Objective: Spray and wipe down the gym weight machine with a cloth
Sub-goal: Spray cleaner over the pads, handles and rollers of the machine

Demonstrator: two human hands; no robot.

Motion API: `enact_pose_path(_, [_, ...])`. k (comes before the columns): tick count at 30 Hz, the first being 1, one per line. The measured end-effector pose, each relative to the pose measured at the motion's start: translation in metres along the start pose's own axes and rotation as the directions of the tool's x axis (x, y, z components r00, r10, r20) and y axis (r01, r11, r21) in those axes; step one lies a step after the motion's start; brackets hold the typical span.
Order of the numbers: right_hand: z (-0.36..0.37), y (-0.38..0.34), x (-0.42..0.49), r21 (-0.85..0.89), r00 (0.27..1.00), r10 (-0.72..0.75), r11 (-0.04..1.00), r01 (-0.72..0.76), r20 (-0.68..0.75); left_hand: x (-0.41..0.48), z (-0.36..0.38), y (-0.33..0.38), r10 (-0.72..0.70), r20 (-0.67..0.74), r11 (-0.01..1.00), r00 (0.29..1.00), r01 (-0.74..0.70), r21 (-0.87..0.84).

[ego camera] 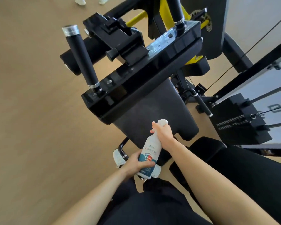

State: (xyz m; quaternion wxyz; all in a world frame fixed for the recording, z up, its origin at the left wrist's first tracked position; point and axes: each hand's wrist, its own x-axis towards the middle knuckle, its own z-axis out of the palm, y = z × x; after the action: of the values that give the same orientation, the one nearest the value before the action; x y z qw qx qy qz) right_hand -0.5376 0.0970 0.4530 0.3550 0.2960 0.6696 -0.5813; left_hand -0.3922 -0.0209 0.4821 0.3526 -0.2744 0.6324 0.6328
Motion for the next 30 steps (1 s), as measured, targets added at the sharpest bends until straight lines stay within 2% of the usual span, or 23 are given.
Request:
enact_pose_path(6, [-0.005,0.005,0.01,0.052,0.999,0.047,0.998,-0.046,-0.011,0.006,-0.001,0.001,-0.026,0.002,1.0,1.0,0.026,-0.011])
enact_pose_path(12, [-0.024,0.008,0.022,0.189,0.965,0.16,0.974,-0.121,-0.207,0.025,0.0,0.003,-0.029,-0.103,0.999,0.994,0.033,0.028])
enact_pose_path(15, [-0.039,0.007,0.026,0.222,0.961,0.16,0.969,-0.109,-0.227,0.033,0.007,0.008,-0.034,-0.09,0.997,0.995,0.041,0.071])
enact_pose_path(20, [-0.062,0.005,0.035,0.212,0.974,0.138,0.972,-0.098,-0.181,0.044,0.022,0.016,-0.041,-0.048,0.993,0.998,0.046,0.104])
enact_pose_path(24, [-0.071,0.01,0.042,0.192,0.963,0.139,0.977,-0.095,-0.23,0.05,0.033,0.017,-0.042,-0.001,0.985,0.999,0.042,0.17])
enact_pose_path(30, [-0.093,0.018,0.052,0.252,0.94,0.224,0.954,-0.159,-0.257,0.06,0.05,0.028,-0.069,0.075,0.973,0.995,0.051,0.226])
